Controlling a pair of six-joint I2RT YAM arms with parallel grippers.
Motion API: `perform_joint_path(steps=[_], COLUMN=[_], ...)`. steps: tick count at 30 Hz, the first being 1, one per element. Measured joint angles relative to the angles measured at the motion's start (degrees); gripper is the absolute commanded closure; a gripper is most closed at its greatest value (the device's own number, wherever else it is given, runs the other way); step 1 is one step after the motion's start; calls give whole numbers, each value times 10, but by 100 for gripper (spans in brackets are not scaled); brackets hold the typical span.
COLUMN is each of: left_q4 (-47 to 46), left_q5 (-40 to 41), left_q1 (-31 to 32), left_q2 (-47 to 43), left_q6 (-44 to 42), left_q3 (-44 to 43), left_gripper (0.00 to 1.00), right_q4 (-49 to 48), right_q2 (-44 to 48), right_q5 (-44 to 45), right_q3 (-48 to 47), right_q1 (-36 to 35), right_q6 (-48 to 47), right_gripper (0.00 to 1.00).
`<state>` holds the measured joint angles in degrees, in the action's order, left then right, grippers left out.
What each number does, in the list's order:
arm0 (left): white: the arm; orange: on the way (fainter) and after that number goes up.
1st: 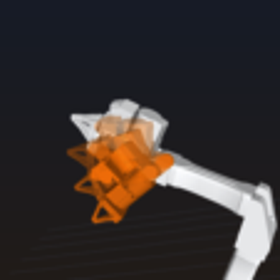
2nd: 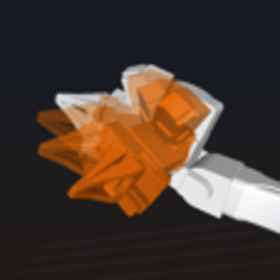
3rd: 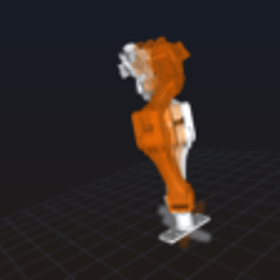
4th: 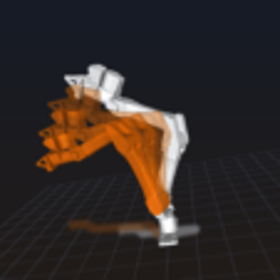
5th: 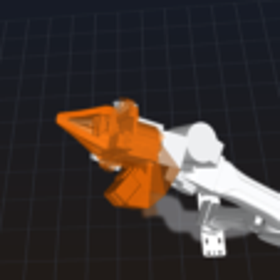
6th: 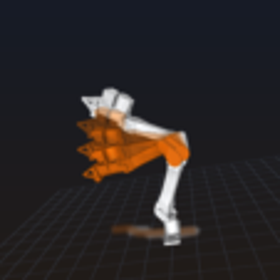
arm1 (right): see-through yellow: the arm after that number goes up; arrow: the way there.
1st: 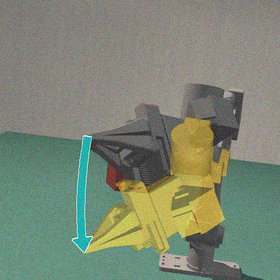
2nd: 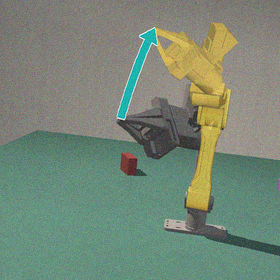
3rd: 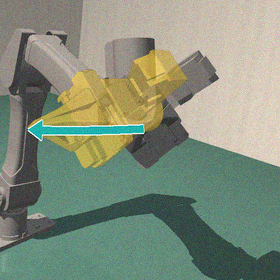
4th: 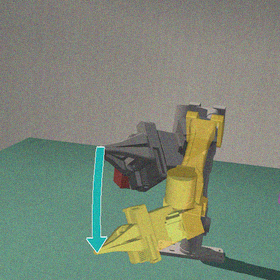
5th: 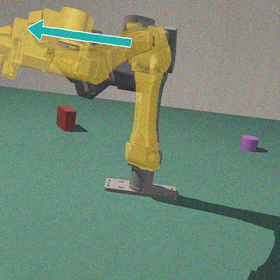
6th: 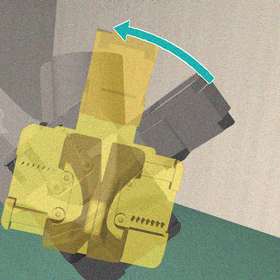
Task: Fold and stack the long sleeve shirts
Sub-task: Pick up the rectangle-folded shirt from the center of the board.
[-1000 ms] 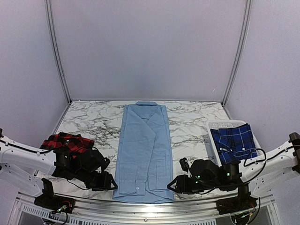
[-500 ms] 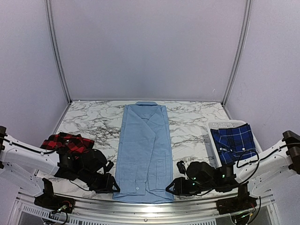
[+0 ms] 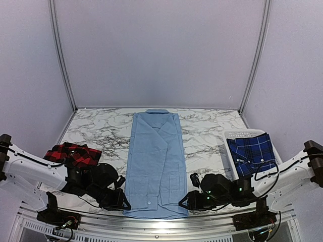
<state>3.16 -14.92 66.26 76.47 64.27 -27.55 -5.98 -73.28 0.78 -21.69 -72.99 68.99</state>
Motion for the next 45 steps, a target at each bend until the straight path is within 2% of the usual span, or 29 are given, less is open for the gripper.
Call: perform_joint_path(steps=[5,11,17,20,22,27,33,37,41,45], left_q4=[1,0,0,0,0,0,0,0,0,0], left_q5=[5,10,11,11,11,12,14,14,14,14], left_q1=[1,1,1,1,1,1,1,1,1,1], left_q2=[0,1,0,-3,-5,-6,-7,-7,-7,-7], left_q6=[11,19,25,26,26,26,26,26,26,26], left_q3=[0,0,0,0,0,0,0,0,0,0], left_gripper=[86,96,100,100,100,100,100,100,100,100], right_q4=[0,0,0,0,0,1,2,2,0,0], right_q2=[0,-3,-7,-7,-7,-7,-7,-7,-7,-7], right_q5=[0,0,1,2,2,2,8,12,18,26], right_q3=[0,0,-3,-7,-9,-10,-10,-10,-10,-10], right_q1=[0,0,1,1,1,1,2,4,7,10], right_q6=[0,-2,-2,-2,-3,-3,-2,-2,2,2], right_gripper=[67,81,94,94,91,70,67,74,76,94])
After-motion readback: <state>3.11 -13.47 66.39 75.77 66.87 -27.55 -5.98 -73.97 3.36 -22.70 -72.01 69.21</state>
